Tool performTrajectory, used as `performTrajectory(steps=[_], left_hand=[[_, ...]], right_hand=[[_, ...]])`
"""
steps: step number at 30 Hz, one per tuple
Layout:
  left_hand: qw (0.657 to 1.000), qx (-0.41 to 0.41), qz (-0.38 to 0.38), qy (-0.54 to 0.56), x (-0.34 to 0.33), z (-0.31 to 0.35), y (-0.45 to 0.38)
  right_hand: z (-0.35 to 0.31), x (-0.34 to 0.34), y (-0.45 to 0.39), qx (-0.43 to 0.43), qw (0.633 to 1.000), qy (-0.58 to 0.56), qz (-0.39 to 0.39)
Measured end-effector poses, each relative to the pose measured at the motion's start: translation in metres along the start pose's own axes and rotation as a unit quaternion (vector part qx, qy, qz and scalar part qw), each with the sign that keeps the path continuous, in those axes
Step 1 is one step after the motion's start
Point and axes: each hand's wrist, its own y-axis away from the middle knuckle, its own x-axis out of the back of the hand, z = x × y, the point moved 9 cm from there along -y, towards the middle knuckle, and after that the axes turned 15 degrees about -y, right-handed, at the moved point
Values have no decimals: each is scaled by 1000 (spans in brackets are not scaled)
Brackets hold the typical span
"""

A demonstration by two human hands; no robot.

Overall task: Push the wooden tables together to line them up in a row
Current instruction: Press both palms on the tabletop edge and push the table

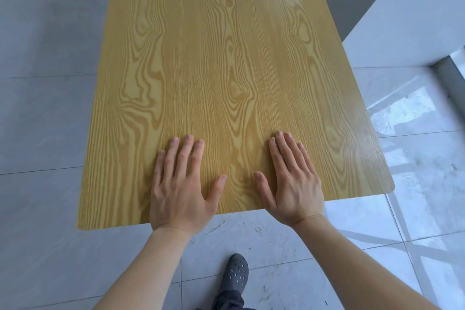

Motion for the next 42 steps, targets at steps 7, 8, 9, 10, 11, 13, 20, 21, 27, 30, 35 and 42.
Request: performTrajectory(steps=[7,8,9,10,11,13,20,21,27,30,35,42], left_hand=[[1000,-3,0,6,0,-4,-30],[1000,-3,0,6,0,-4,-35],[1000,-3,0,7,-1,-4,-40],[1000,-2,1,8,-1,-5,-46],[1000,-2,2,8,-2,-5,-51],[1000,-2,2,9,-2,-5,-61],[1000,0,4,5,-4,-7,-99],[1000,0,5,5,-4,-8,-105],[1000,0,10,9,-5,-8,-140],[1000,2,17,11,-5,-9,-158],[1000,6,21,11,-7,-11,-185],[1000,4,11,6,-7,-10,-188]], right_hand=[[4,-3,-29,10,1000,-3,13],[4,-4,-34,12,1000,-3,15],[5,-5,-39,14,1000,-3,17],[6,-6,-44,15,1000,-3,18],[8,-7,-50,15,1000,-3,18],[11,-8,-60,14,1000,-2,17],[20,-13,-97,14,1000,-1,21],[21,-14,-103,14,1000,0,22],[29,-19,-137,18,999,-1,27],[33,-22,-155,18,999,1,28],[38,-24,-181,18,1000,4,25],[38,-24,-185,18,1000,2,22]])
